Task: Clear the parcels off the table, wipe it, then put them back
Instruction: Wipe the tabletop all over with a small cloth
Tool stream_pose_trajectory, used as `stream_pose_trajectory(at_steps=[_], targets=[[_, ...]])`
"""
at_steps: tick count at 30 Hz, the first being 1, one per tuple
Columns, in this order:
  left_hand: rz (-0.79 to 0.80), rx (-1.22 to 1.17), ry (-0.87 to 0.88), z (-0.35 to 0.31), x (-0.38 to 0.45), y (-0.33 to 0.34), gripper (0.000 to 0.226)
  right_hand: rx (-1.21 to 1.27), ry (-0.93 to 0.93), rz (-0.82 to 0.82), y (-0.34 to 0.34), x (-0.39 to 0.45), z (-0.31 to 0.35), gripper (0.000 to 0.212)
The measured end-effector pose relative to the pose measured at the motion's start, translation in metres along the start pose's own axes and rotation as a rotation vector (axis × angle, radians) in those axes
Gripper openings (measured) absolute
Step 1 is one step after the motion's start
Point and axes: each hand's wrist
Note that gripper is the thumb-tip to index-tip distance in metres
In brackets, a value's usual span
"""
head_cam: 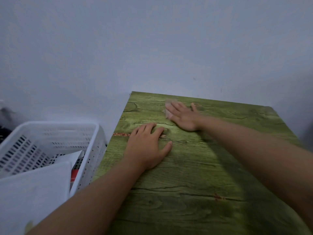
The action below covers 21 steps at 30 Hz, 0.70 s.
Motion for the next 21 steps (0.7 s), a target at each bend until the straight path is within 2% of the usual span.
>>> stream_pose_trajectory(at_steps=[3, 4, 7, 8, 12, 16, 17, 20, 21], targets=[[0.001, -0.009, 0.0, 0.0, -0.001, 0.0, 0.057, 0.042, 0.21, -0.057, -0.007, 0.01, -0.017, 0.065], [-0.005, -0.01, 0.0, 0.0, -0.001, 0.001, 0.055, 0.058, 0.227, -0.075, -0.005, 0.01, -0.011, 0.063], [-0.014, -0.036, -0.009, 0.001, -0.001, 0.002, 0.048, 0.017, 0.015, -0.051, 0.005, 0.007, 0.018, 0.062], [-0.016, -0.039, -0.005, 0.002, 0.0, 0.002, 0.047, 0.009, -0.005, -0.04, 0.002, 0.009, 0.018, 0.063], [-0.015, -0.042, -0.008, 0.002, 0.0, 0.002, 0.044, 0.041, 0.223, -0.051, -0.006, 0.026, 0.008, 0.063], [-0.018, -0.04, -0.01, 0.002, 0.001, 0.002, 0.045, 0.02, -0.018, -0.019, 0.008, 0.021, 0.035, 0.065], [-0.017, -0.041, -0.01, 0.001, 0.001, 0.002, 0.045, 0.007, -0.012, -0.012, 0.004, 0.024, 0.028, 0.065], [-0.02, -0.046, -0.022, 0.002, 0.001, 0.003, 0.045, 0.021, 0.196, -0.012, -0.006, 0.034, 0.012, 0.065], [-0.026, -0.041, -0.023, 0.002, 0.0, 0.004, 0.045, 0.025, 0.185, -0.019, -0.005, 0.032, 0.018, 0.065]])
Point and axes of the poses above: each hand's wrist, its own x-axis towards the middle knuckle, its own y-axis out of the palm, z = x × y, and after that the axes turned 9 degrees about -z, right-handed
